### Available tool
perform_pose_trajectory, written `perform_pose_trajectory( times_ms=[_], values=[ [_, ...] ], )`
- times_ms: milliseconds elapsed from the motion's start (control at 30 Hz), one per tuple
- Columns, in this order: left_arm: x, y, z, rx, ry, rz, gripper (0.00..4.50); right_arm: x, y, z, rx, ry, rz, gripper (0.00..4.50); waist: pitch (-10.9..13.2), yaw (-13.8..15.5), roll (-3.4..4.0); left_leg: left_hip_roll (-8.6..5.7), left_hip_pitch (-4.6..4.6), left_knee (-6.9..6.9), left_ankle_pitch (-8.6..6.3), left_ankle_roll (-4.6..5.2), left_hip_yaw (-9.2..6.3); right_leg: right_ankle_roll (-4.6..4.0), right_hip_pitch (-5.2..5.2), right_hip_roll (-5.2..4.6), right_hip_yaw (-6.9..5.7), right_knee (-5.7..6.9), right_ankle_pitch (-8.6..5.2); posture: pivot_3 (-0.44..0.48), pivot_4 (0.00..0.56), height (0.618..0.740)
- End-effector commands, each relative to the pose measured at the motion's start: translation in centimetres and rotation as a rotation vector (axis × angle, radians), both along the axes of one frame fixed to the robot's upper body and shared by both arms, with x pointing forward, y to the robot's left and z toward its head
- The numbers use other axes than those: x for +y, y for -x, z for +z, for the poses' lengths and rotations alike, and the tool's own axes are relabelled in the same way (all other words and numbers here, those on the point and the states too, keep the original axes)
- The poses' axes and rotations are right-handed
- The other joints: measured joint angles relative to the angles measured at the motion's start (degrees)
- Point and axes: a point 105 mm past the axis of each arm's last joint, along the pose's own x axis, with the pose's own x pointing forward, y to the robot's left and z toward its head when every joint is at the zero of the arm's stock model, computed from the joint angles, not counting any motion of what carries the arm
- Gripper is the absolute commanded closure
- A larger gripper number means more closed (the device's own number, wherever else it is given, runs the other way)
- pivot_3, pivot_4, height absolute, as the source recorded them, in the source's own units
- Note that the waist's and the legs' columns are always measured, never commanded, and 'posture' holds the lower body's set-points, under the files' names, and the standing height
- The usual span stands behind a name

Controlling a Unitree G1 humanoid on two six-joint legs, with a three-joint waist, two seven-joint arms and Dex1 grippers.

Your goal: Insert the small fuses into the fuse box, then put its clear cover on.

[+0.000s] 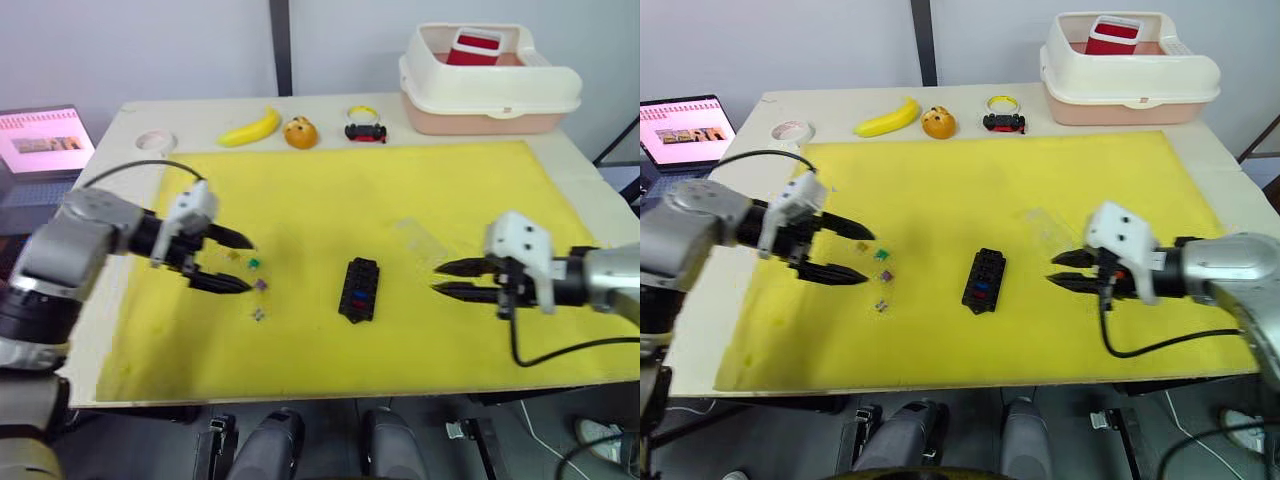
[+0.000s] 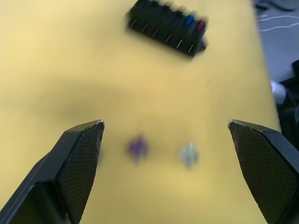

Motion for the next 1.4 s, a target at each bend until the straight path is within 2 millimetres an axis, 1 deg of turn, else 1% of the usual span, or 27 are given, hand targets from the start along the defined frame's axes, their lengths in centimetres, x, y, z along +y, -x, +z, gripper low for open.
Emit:
perform_pose_trajectory(
  times_ms=[33,100,167,233,300,433,533,567,633,700,767,833,933,1000,1033,1100,1200,1267,1367,1400],
  values=[
    [4.6,-0.3,0.6,-0.023,-0.049,0.134,0.00,-4.0,0.5,1.6,-0.061,0.077,-0.096,1.10,0.0,0.1,0.01,0.00,-0.01,0.00,0.00,0.01,0.00,0.00,0.00,0.00,0.00,0.00,0.00,0.000,0.150,0.740],
    [6.7,-0.4,0.2,-0.014,-0.075,0.205,0.00,-6.0,0.9,1.6,-0.057,0.110,-0.152,0.07,0.0,0.1,0.01,0.00,0.00,-0.01,-0.01,0.01,0.02,0.00,-0.01,0.00,0.00,0.00,0.00,0.000,0.150,0.740],
    [8.6,-0.7,0.1,-0.012,-0.074,0.277,0.00,-8.0,1.2,1.6,-0.056,0.132,-0.210,0.02,0.0,0.1,0.01,0.00,0.01,-0.02,-0.01,0.01,0.04,0.00,-0.01,0.00,0.01,0.01,0.00,0.000,0.150,0.740],
    [9.9,-0.9,-0.3,-0.014,-0.080,0.333,0.00,-9.6,1.5,1.4,-0.052,0.148,-0.255,0.02,0.0,0.3,0.02,0.00,0.01,-0.01,-0.01,0.02,0.05,0.00,-0.01,0.00,0.01,0.01,0.00,0.000,0.150,0.740],
    [10.6,-0.8,-0.7,-0.009,-0.088,0.354,0.00,-10.3,1.8,1.3,-0.050,0.162,-0.271,0.02,0.0,0.5,0.02,0.01,0.01,-0.01,-0.04,0.06,0.05,0.00,-0.01,-0.01,0.01,0.01,0.00,0.000,0.150,0.740],
    [10.8,-0.9,-1.2,-0.006,-0.078,0.363,0.00,-10.2,1.9,1.5,-0.059,0.155,-0.265,0.02,0.0,0.5,0.02,0.02,0.00,-0.01,-0.03,0.05,0.05,0.00,-0.01,-0.02,0.02,0.01,0.00,0.000,0.150,0.740],
    [9.7,-1.4,-1.3,-0.013,-0.059,0.338,0.00,-9.3,1.3,2.0,-0.083,0.146,-0.235,0.02,0.0,0.5,0.03,0.02,0.00,0.00,-0.02,0.02,0.05,0.00,-0.01,-0.02,0.02,0.01,0.00,0.000,0.150,0.740],
    [9.3,-1.6,-1.3,-0.013,-0.050,0.330,0.00,-8.8,1.1,2.1,-0.089,0.142,-0.217,0.02,0.0,0.5,0.03,0.02,0.00,0.00,-0.02,0.02,0.06,0.00,-0.01,-0.03,0.03,0.01,0.00,0.000,0.150,0.740],
    [8.2,-2.0,-1.6,-0.007,-0.023,0.305,0.00,-6.9,0.6,2.5,-0.107,0.115,-0.159,0.02,0.0,0.4,0.03,0.03,0.00,0.01,-0.01,0.01,0.04,0.00,-0.01,-0.03,0.02,0.02,0.00,0.000,0.150,0.740],
    [6.8,-2.2,-1.9,0.020,0.015,0.272,0.00,-4.4,0.1,3.0,-0.130,0.076,-0.083,0.02,0.0,0.4,0.02,0.04,-0.02,0.02,-0.01,0.00,0.04,0.00,-0.02,-0.03,0.02,0.03,0.00,0.000,0.150,0.740],
    [5.8,-2.1,-2.4,0.048,0.019,0.227,0.00,-2.0,-0.2,3.3,-0.146,0.038,-0.014,0.02,0.0,0.4,0.02,0.05,-0.04,0.05,-0.01,0.00,0.04,0.00,-0.04,-0.03,0.01,0.04,0.00,0.000,0.150,0.740],
    [4.3,-1.6,-2.8,0.090,0.043,0.169,0.00,0.9,-0.3,3.4,-0.158,-0.004,0.071,0.02,0.0,0.2,0.02,0.05,-0.05,0.05,-0.01,0.00,0.03,0.00,-0.05,-0.03,0.02,0.03,0.00,0.000,0.150,0.740],
    [1.7,0.0,-3.3,0.179,0.091,0.072,0.00,5.1,-0.1,3.3,-0.163,-0.065,0.188,0.02,0.0,-0.3,0.01,0.07,-0.05,0.04,-0.01,0.00,0.02,0.00,-0.05,-0.04,0.01,0.03,0.00,0.000,0.150,0.740],
    [0.5,0.9,-3.5,0.229,0.128,0.043,0.00,6.9,0.0,3.2,-0.165,-0.089,0.236,0.02,0.0,-0.5,0.01,0.06,-0.06,0.04,-0.01,0.00,0.01,0.00,-0.06,-0.04,0.01,0.03,0.00,0.000,0.150,0.740],
    [0.2,1.5,-3.8,0.251,0.124,0.026,0.00,7.9,0.0,3.2,-0.164,-0.103,0.263,0.02,0.0,-0.5,0.00,0.06,-0.06,0.03,-0.01,0.00,0.00,0.00,-0.06,-0.04,0.02,0.03,0.00,0.000,0.150,0.740],
    [0.0,2.3,-4.6,0.281,0.110,0.020,0.00,9.4,0.0,3.2,-0.165,-0.122,0.297,0.02,0.0,-0.5,0.01,0.06,-0.06,0.04,-0.01,0.01,0.00,0.00,-0.06,-0.04,0.02,0.03,0.00,0.000,0.150,0.740],
    [-0.1,2.7,-5.3,0.325,0.121,0.041,0.00,10.9,-0.2,3.2,-0.170,-0.137,0.330,0.02,0.0,-0.4,0.01,0.06,-0.06,0.01,-0.01,0.00,-0.01,-0.01,-0.09,-0.02,0.02,0.04,-0.01,0.000,0.150,0.740],
    [-0.3,3.0,-5.8,0.374,0.145,0.052,0.00,11.6,-0.4,3.1,-0.170,-0.141,0.348,0.02,0.0,-0.3,0.01,0.05,-0.06,0.01,-0.01,0.00,-0.01,-0.01,-0.09,-0.02,0.02,0.03,-0.01,0.000,0.150,0.740],
    [-0.6,3.4,-6.3,0.414,0.154,0.053,0.00,12.0,-0.5,3.0,-0.168,-0.136,0.358,0.02,0.0,-0.2,0.01,0.02,-0.06,0.03,-0.01,0.00,-0.01,-0.01,-0.08,-0.03,0.02,0.04,-0.01,0.000,0.150,0.740],
    [-0.7,3.4,-6.8,0.422,0.150,0.056,0.00,12.1,-0.5,2.9,-0.168,-0.132,0.363,0.02,0.0,-0.3,0.01,0.02,-0.06,0.03,-0.01,0.00,-0.02,-0.01,-0.08,-0.03,0.02,0.04,-0.01,0.000,0.150,0.740]
  ],
)
